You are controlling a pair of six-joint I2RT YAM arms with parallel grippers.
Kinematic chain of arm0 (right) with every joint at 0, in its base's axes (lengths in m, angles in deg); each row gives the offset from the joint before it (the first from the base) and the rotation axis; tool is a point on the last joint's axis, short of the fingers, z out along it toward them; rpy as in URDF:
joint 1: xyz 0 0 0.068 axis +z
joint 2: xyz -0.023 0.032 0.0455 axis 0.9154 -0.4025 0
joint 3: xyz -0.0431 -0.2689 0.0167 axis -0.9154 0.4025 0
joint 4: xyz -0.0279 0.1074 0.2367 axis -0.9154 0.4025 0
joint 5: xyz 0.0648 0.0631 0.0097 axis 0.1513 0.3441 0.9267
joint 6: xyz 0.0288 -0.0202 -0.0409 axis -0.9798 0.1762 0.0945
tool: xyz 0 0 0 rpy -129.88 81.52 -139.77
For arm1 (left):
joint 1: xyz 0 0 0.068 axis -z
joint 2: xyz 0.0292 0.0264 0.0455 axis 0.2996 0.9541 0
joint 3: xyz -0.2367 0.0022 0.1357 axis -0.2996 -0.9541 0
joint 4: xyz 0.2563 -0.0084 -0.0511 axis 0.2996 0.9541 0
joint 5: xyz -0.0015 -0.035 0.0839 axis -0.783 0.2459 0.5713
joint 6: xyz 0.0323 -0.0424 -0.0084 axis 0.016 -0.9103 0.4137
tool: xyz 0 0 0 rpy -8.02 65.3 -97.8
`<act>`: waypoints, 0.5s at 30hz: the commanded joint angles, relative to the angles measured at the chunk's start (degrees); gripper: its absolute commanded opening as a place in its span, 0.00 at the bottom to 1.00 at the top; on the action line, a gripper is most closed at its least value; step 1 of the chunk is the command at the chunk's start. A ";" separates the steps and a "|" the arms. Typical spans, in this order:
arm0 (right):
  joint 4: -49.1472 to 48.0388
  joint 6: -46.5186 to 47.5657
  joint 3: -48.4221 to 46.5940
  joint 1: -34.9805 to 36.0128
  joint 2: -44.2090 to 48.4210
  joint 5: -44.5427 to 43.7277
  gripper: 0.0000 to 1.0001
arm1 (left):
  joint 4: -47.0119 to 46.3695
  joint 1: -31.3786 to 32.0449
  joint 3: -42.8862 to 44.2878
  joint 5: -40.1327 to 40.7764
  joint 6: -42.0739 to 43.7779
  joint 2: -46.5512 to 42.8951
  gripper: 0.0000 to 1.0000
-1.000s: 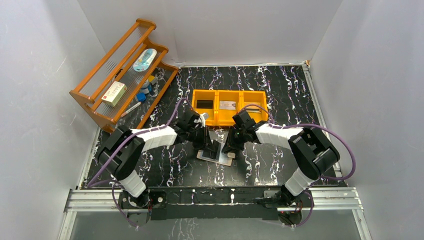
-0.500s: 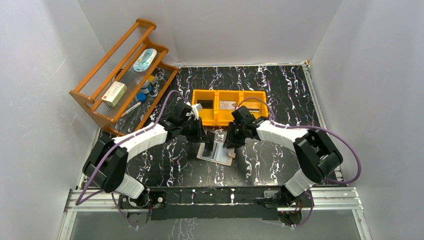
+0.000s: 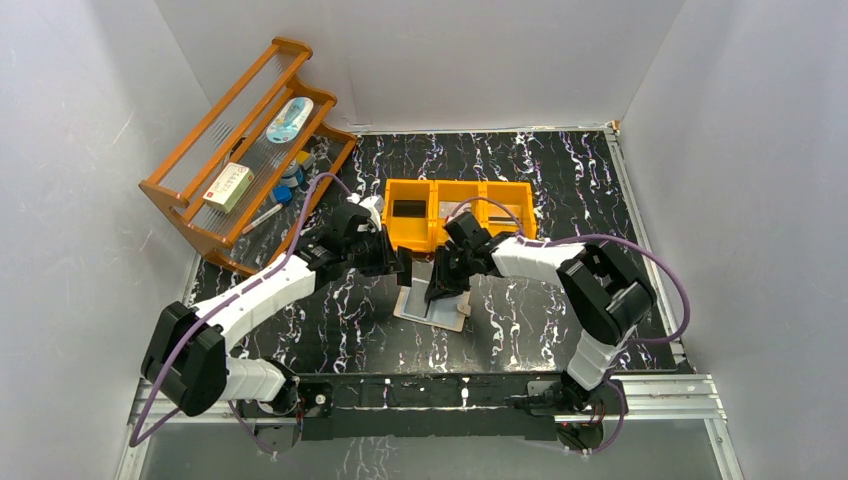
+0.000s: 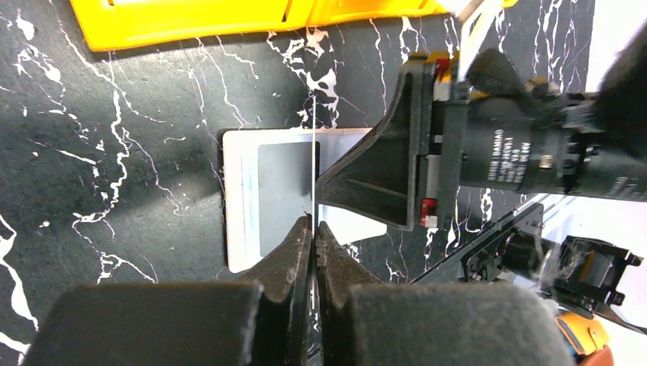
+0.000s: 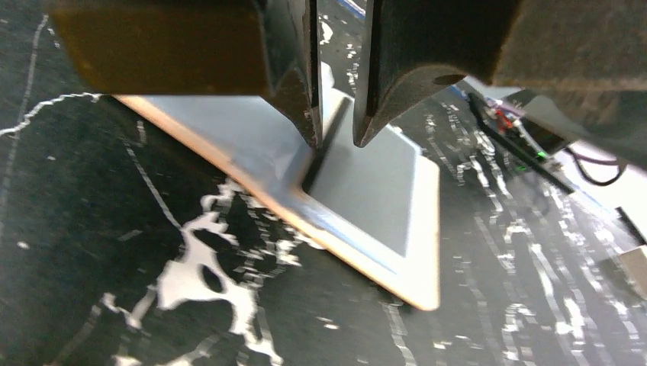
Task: Take the credit cards out of the card holder
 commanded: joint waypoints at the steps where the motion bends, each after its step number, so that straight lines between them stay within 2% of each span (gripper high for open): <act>1: 3.18 0.12 1.55 0.01 -0.13 -4.19 0.30 | 1.39 -0.50 -0.99 1.66 -0.09 -1.88 0.00; 7: 2.39 2.42 1.20 -0.05 3.89 -2.26 0.31 | -1.36 -0.51 -2.49 0.03 -0.60 -2.53 0.00; 11: 2.85 2.85 -1.09 -0.08 7.71 -4.76 0.36 | -2.67 -0.83 -2.28 -1.70 0.10 -2.73 0.00; 15: 2.31 2.33 -1.03 -1.87 11.78 -6.93 0.42 | -4.16 -4.13 -2.89 -6.13 1.36 -3.66 0.00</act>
